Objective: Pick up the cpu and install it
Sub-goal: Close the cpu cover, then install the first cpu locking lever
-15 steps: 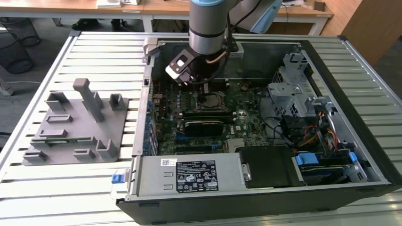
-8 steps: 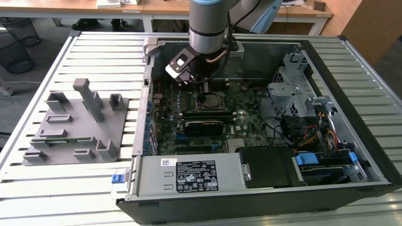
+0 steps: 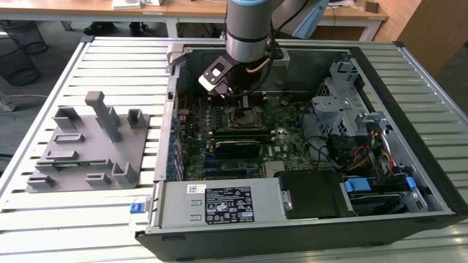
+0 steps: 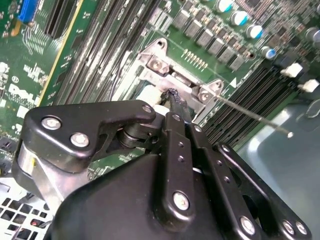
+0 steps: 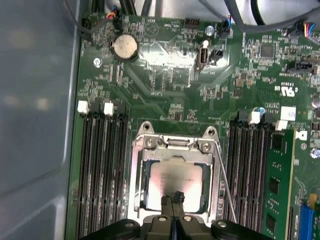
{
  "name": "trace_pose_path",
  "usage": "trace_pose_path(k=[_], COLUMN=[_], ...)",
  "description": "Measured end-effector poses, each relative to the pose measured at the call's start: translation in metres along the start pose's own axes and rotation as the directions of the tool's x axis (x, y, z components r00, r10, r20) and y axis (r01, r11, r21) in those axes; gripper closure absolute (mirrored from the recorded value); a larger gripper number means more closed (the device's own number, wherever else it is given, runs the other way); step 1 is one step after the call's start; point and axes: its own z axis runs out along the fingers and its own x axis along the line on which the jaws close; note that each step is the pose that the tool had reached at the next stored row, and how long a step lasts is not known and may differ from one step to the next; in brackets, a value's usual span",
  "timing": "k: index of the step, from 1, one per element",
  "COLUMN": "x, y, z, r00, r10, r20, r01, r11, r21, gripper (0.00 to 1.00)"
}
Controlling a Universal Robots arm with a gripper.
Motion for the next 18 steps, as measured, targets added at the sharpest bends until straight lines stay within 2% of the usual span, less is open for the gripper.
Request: trace_pose_path(k=[7, 18], x=[-0.0009, -0.0009], y=[0.0088, 0.0101], z=[0.0000, -0.0017], r00=[1.0000, 1.0000], r10=[0.000, 0.000], r20=[-0.0008, -0.0001], r01=[0.000, 0.000], r11=[1.0000, 1.0000], r21=[0.0014, 0.0015], gripper=[0.89, 0.89])
